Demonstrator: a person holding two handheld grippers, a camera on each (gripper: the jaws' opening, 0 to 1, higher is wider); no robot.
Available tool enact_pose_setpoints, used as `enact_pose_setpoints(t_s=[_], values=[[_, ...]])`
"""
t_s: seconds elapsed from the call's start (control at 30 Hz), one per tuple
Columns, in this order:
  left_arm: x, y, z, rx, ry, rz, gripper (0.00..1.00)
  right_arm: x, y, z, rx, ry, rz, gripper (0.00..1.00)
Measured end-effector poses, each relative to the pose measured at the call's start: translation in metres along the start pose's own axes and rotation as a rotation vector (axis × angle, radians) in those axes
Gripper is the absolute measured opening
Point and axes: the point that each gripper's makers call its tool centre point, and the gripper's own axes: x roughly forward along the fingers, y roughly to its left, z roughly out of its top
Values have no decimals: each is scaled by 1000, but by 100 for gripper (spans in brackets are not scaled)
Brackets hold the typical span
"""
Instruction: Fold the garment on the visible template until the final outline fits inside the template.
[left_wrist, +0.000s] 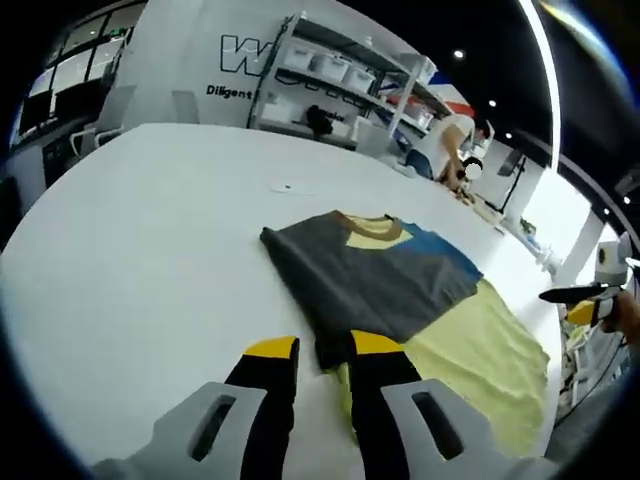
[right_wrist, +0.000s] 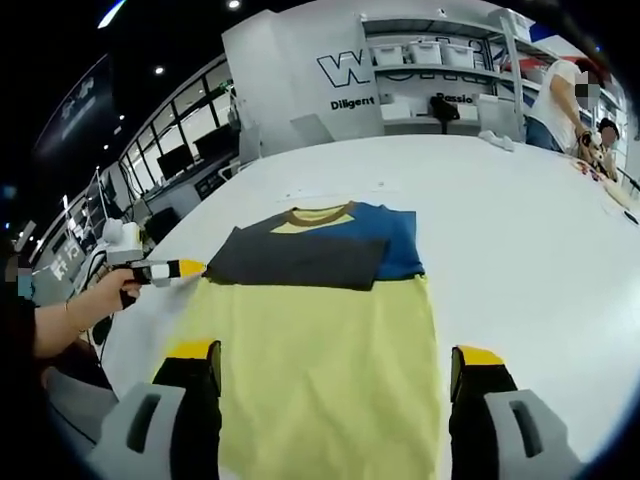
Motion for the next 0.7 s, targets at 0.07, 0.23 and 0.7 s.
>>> enact_pose_setpoints(t_s=[0.07,0.23,0.7], values=[[2,-2,-4,14,20,-1,21,0,0,-1,2,2,1,94],[5,-2,-16,25,61,-1,9,-2,0,-1,4,0,-1,94],[2,12,-12,202,101,84,0,-3,0,-6,-4,16,2,95]])
